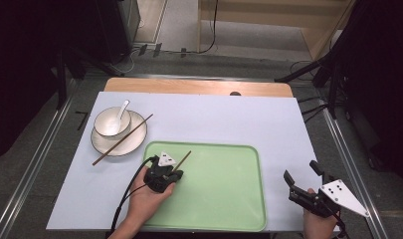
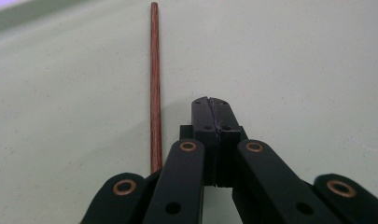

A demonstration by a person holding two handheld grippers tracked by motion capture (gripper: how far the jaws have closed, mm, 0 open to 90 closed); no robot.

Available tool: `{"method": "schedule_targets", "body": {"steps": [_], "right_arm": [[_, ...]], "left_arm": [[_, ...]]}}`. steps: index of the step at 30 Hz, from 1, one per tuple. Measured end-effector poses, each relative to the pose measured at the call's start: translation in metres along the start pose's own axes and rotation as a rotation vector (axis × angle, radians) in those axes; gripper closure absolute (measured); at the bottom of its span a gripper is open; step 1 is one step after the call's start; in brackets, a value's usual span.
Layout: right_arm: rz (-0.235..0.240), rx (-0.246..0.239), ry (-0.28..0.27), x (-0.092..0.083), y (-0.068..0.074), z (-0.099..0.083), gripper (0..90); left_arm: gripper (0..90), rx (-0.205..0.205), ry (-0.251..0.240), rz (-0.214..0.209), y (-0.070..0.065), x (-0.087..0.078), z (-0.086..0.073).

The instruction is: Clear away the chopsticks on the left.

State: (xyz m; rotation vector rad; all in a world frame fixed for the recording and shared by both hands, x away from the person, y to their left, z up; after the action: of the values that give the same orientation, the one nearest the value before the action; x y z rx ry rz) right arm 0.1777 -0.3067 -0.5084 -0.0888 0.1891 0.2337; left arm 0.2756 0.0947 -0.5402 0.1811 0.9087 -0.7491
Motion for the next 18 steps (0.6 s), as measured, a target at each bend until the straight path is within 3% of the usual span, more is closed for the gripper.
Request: {"method": "schedule_targets", "body": {"steps": [6, 18], "right_arm": [[0.003, -0.007, 0.002, 0.0, 0.002, 0.001, 13.0], [0.005, -0.007, 0.004, 0.0, 0.001, 0.0, 13.0]], "left_arm": [[90.0, -0.011, -0.007, 0.013, 0.003, 0.0, 0.0], [90.0, -0.086, -0.022, 0.071, 0.028, -0.015, -0.009]]}}
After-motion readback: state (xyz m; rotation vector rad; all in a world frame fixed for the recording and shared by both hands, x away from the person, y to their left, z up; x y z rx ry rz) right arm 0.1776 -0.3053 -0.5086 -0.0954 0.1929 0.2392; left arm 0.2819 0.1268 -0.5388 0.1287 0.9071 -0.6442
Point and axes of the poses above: each handheld gripper's, and its own axes: x roughly forward along the jaws, z roughly out of its top, y roughly to its left, the point moved 3 cm from there along x, roughly forward along the jaws, and after that the axes turned 3 degrees about -x, right-handed, at the moved point
